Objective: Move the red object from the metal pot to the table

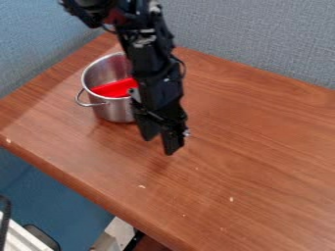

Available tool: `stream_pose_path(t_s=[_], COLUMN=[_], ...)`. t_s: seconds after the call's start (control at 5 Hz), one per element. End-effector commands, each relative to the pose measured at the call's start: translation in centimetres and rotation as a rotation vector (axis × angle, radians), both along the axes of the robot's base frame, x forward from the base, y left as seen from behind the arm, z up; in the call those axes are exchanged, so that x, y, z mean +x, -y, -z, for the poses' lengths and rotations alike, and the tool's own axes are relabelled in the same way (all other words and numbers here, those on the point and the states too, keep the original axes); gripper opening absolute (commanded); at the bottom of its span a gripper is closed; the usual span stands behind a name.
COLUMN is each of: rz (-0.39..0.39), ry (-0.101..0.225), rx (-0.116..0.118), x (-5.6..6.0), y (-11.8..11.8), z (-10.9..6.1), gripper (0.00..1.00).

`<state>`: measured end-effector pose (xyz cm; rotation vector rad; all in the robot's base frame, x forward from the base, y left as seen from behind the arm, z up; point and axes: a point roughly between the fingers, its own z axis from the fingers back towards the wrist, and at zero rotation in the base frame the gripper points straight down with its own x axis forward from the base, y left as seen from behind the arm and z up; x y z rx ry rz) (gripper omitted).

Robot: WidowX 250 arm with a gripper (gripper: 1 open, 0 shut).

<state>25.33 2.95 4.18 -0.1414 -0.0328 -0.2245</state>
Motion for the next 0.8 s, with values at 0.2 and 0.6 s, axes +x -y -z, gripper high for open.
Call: stream_pose_path(t_s=[0.2,0.6], rz=[-0.002,-0.067], ry=[0.064,0.099], rx=[0.016,0.005], x=[1.7,2.5], y=[0.6,0.5], z=[-0.9,-3.1], gripper=[1.00,1.00])
